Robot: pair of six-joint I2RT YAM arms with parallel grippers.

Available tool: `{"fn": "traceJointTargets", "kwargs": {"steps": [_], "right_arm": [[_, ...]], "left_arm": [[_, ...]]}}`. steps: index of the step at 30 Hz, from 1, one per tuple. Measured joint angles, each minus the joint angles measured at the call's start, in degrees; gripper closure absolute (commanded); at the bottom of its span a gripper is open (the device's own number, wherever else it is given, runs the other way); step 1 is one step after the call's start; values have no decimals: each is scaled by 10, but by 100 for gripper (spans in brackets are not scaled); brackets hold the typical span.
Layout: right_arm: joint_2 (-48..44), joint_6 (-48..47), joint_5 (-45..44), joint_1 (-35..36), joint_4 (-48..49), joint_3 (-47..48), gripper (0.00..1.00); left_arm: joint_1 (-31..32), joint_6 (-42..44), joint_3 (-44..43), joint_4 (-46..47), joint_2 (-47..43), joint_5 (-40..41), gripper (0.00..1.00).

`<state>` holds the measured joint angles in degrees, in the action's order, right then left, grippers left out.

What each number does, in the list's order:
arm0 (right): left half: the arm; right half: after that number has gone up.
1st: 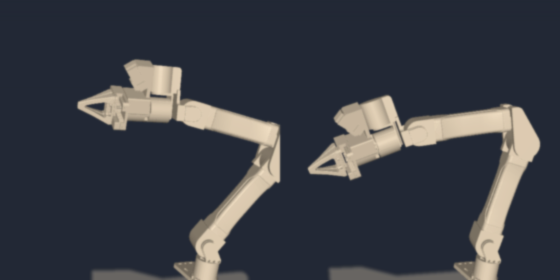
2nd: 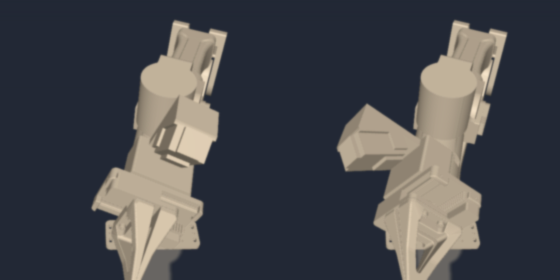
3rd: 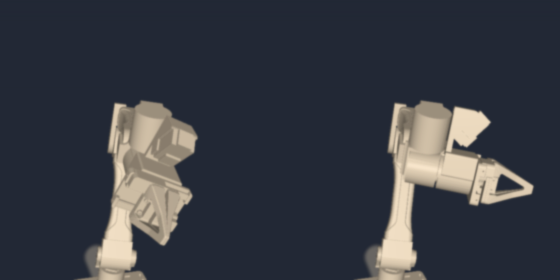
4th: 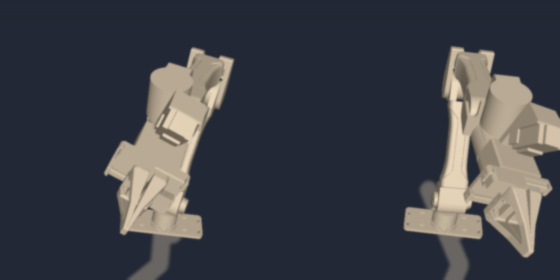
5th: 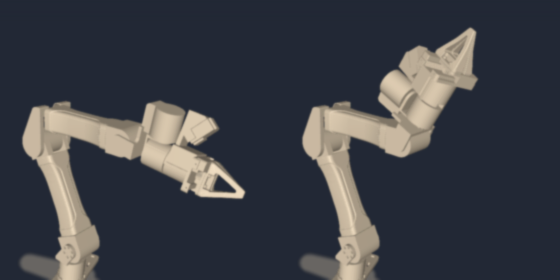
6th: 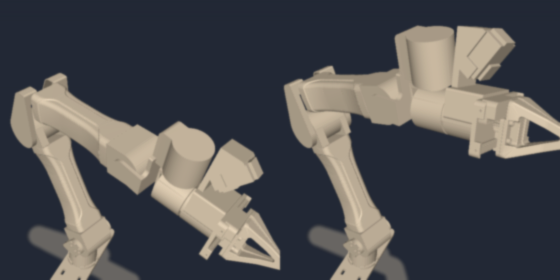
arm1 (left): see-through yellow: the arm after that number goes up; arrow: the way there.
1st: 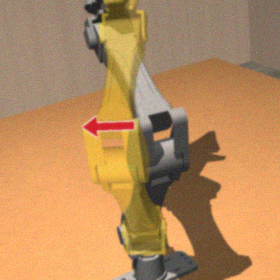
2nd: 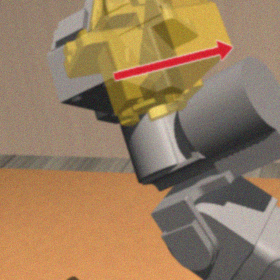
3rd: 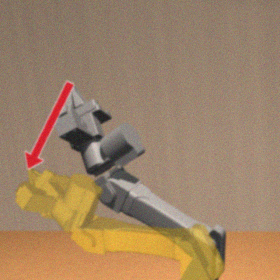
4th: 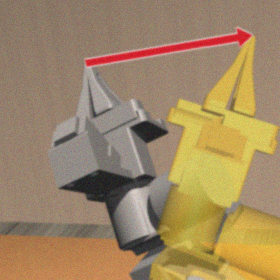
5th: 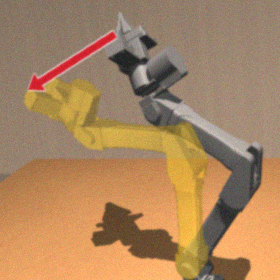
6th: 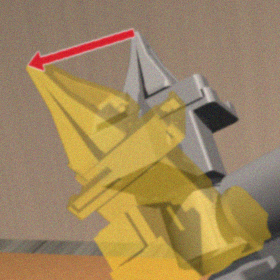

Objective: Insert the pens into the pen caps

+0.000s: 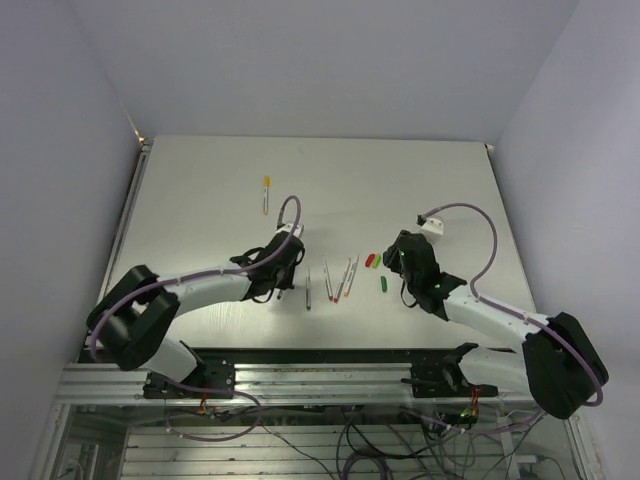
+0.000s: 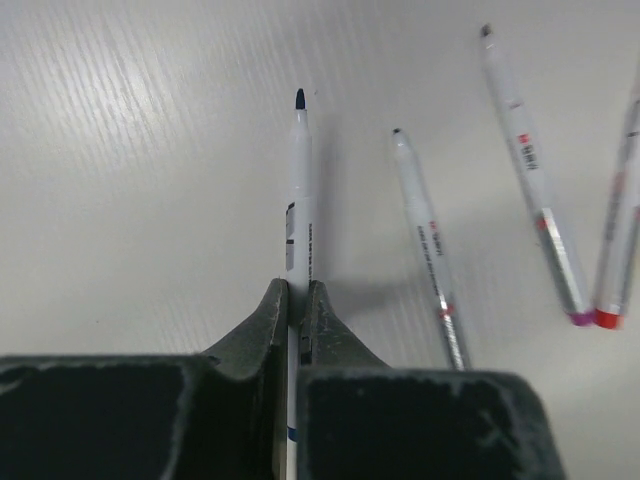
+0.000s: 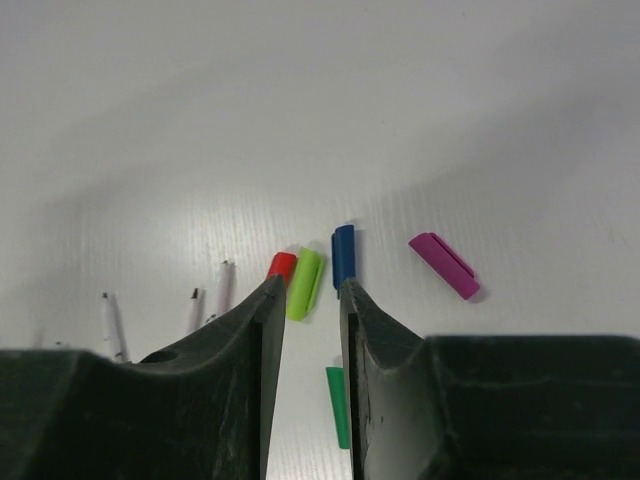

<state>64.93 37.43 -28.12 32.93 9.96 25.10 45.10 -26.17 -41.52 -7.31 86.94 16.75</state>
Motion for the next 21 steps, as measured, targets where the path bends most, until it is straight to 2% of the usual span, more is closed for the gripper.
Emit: {"fn": "traceJointTargets", "kwargs": {"steps": [9,21], "right_arm": [[113,-6,17,-31,-48,63,78],[186,-19,49,-59,-51,87,77]], "left_arm": [[0,0,17,6,-150,-16,93],[0,-9,51,11,-173,-47,93]]}}
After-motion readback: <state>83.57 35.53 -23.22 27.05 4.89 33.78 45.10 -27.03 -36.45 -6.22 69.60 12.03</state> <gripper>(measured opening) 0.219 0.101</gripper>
